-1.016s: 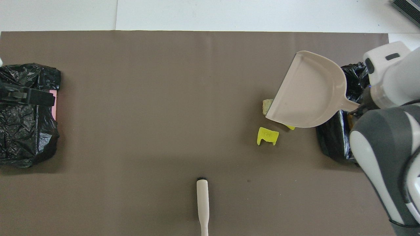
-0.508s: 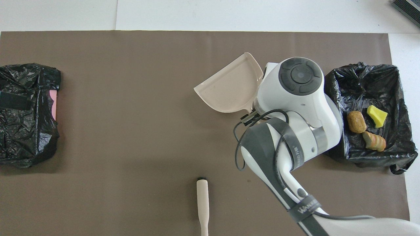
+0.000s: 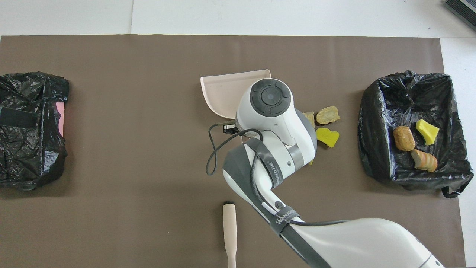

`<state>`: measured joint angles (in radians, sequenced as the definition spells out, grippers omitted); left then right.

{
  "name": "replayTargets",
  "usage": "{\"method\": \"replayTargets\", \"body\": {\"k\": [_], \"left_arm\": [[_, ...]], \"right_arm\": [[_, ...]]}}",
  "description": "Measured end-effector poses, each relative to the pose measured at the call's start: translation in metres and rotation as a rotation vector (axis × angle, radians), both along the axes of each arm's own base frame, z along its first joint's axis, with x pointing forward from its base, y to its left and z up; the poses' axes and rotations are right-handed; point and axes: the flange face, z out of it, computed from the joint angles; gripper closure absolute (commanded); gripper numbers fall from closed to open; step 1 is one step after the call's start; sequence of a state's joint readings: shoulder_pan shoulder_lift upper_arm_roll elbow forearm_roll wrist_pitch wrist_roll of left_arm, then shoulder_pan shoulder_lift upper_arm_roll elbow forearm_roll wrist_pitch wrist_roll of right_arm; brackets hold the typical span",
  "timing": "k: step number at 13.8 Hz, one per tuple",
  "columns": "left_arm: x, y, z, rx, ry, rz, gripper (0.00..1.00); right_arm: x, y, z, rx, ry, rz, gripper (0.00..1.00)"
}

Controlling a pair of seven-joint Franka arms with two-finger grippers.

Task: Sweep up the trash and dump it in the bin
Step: 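Return the dustpan to the table center with the right gripper and release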

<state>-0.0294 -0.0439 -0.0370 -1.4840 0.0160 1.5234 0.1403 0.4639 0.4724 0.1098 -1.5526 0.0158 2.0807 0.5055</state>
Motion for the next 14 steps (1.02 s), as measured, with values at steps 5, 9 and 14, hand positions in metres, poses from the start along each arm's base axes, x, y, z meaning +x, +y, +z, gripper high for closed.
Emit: {"method": "replayTargets", "body": {"k": [5, 9, 14], "left_arm": [[-0.001, 0.000, 0.000, 0.000, 0.006, 0.000, 0.00], [-0.001, 0.000, -0.001, 0.001, 0.008, 0.000, 0.00], [-0.001, 0.000, -0.001, 0.001, 0.009, 0.000, 0.00]], "right_arm": [[0.005, 0.020, -0.010, 0.097, -0.001, -0.095, 0.98], [0.006, 0.020, -0.022, 0.094, 0.005, -0.111, 0.89], [0.010, 0.021, -0.027, 0.105, -0.023, -0.111, 0.00]]}}
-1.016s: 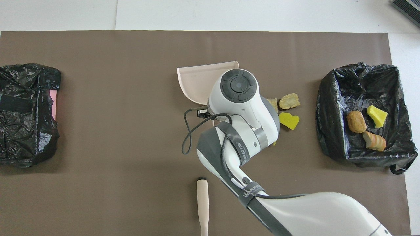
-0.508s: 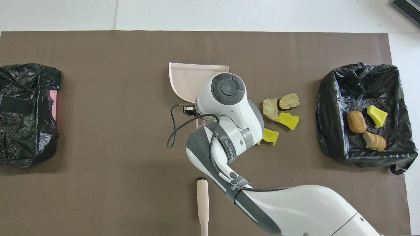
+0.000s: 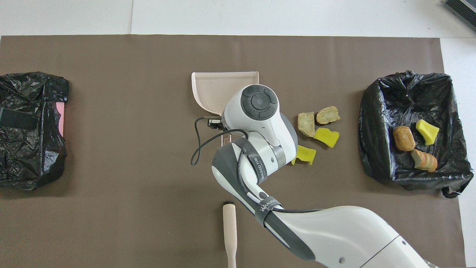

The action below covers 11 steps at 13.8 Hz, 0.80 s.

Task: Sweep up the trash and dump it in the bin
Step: 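Return the dustpan to the table center with the right gripper and release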

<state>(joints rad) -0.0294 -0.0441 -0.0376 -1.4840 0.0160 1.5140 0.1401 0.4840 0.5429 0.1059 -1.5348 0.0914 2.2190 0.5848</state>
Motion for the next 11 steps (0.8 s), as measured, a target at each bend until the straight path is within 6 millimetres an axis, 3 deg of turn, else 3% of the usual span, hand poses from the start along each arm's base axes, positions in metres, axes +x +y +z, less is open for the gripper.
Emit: {"method": "replayTargets", "body": {"k": [3, 6, 9, 11], "left_arm": [[0.000, 0.000, 0.000, 0.000, 0.001, 0.000, 0.00], [0.000, 0.000, 0.000, 0.000, 0.001, -0.001, 0.00], [-0.001, -0.006, 0.000, 0.000, 0.001, -0.010, 0.00], [0.000, -0.010, 0.000, -0.001, -0.005, -0.018, 0.00]], "right_arm": [[-0.005, 0.005, 0.008, -0.006, 0.000, 0.015, 0.00], [-0.021, 0.000, 0.051, -0.028, 0.029, 0.032, 0.00], [-0.068, -0.005, 0.094, -0.071, 0.074, 0.075, 0.00], [-0.114, 0.000, 0.103, -0.094, 0.121, 0.122, 0.00]]}}
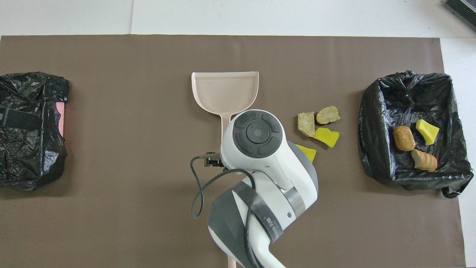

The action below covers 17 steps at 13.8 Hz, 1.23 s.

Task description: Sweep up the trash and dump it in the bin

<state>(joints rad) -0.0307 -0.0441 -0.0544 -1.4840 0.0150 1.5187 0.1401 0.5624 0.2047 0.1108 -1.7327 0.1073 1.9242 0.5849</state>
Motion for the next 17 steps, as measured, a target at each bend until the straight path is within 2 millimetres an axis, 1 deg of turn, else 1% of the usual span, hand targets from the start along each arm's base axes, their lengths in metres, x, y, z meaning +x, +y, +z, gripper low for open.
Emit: {"method": "replayTargets", "body": {"k": [2, 3, 4, 5, 7, 10, 12, 14, 16, 17], "left_arm": [[0.003, -0.009, -0.001, -0.003, -0.020, -0.016, 0.00], [0.006, -0.020, -0.005, -0.005, -0.031, -0.037, 0.00], [0.009, -0.035, -0.015, -0.007, -0.035, -0.064, 0.00], [0.012, -0.055, -0.028, -0.009, -0.034, -0.093, 0.00], [0.019, -0.097, -0.064, -0.017, -0.036, -0.122, 0.00], [0.024, -0.158, -0.118, -0.029, -0.031, -0.156, 0.00], [0.026, -0.199, -0.149, -0.042, -0.030, -0.139, 0.00], [0.027, -0.237, -0.182, -0.057, -0.032, -0.116, 0.00], [0.027, -0.274, -0.217, -0.072, -0.034, -0.090, 0.00], [0.028, -0.285, -0.232, -0.077, -0.035, -0.082, 0.00]], "right_arm": [[-0.049, 0.012, -0.006, 0.006, 0.056, 0.040, 0.00], [-0.075, 0.014, -0.014, 0.003, 0.089, 0.057, 0.00], [-0.097, 0.014, -0.022, -0.001, 0.116, 0.070, 0.00], [-0.116, 0.011, -0.029, -0.005, 0.135, 0.079, 0.00], [-0.153, 0.009, -0.046, -0.009, 0.152, 0.096, 0.00], [-0.203, 0.018, -0.081, -0.031, 0.160, 0.098, 0.00], [-0.224, 0.018, -0.107, -0.031, 0.151, 0.105, 0.00], [-0.239, 0.014, -0.127, -0.031, 0.143, 0.109, 0.00], [-0.242, 0.013, -0.131, -0.034, 0.143, 0.111, 0.00], [-0.242, 0.013, -0.131, -0.034, 0.143, 0.111, 0.00]]}}
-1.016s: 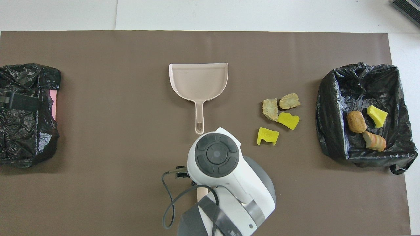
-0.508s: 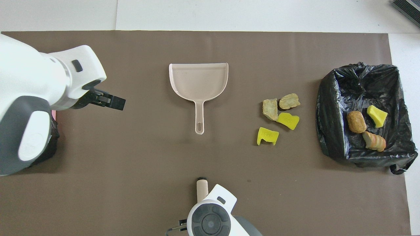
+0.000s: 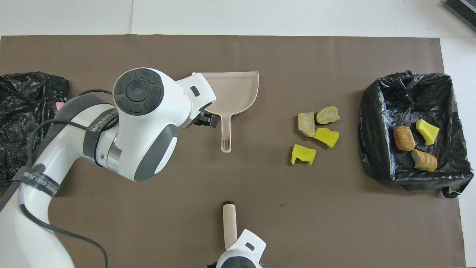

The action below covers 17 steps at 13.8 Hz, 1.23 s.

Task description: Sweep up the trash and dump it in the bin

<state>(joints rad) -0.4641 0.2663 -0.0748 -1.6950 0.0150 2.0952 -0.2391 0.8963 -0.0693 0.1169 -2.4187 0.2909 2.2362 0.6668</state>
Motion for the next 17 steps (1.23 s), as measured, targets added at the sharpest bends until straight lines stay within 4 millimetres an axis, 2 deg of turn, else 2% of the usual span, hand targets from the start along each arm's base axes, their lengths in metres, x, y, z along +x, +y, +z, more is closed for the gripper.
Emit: {"method": "replayTargets", "body": {"k": [1, 2, 3, 5, 6, 7, 9, 11, 12, 15, 17], "left_arm": [[0.000, -0.011, -0.015, -0.002, 0.002, 0.005, 0.00], [0.000, -0.020, -0.027, -0.008, -0.004, 0.020, 0.00], [0.001, -0.028, -0.036, -0.015, -0.010, 0.038, 0.00], [-0.001, -0.040, -0.052, -0.021, -0.012, 0.059, 0.00], [-0.003, -0.045, -0.062, -0.009, -0.008, 0.062, 0.00], [-0.007, -0.055, -0.075, 0.007, -0.009, 0.071, 0.00], [-0.015, -0.072, -0.094, 0.019, -0.015, 0.096, 0.00], [-0.016, -0.077, -0.103, 0.020, -0.012, 0.118, 0.00], [-0.016, -0.077, -0.105, 0.021, -0.011, 0.128, 0.04], [-0.013, -0.074, -0.104, 0.020, -0.014, 0.145, 0.31], [-0.012, -0.074, -0.104, 0.020, -0.015, 0.147, 0.55]], "right_arm": [[-0.001, 0.000, 0.000, -0.003, 0.003, 0.001, 0.02], [-0.002, -0.001, 0.000, -0.008, 0.007, 0.003, 0.13], [-0.002, -0.001, 0.000, -0.009, 0.009, 0.004, 0.31], [-0.002, -0.001, 0.000, -0.009, 0.009, 0.004, 0.76], [-0.002, -0.001, 0.000, -0.010, 0.009, 0.004, 0.91], [-0.002, -0.001, 0.000, -0.010, 0.010, 0.004, 1.00], [-0.002, -0.001, 0.000, -0.011, 0.010, -0.001, 1.00], [-0.001, -0.001, 0.000, -0.012, 0.011, -0.008, 1.00], [-0.001, -0.001, 0.000, -0.011, 0.010, -0.009, 1.00], [0.002, -0.003, 0.005, -0.036, 0.042, -0.001, 1.00], [0.013, -0.014, 0.021, -0.057, 0.084, 0.017, 1.00]]}}
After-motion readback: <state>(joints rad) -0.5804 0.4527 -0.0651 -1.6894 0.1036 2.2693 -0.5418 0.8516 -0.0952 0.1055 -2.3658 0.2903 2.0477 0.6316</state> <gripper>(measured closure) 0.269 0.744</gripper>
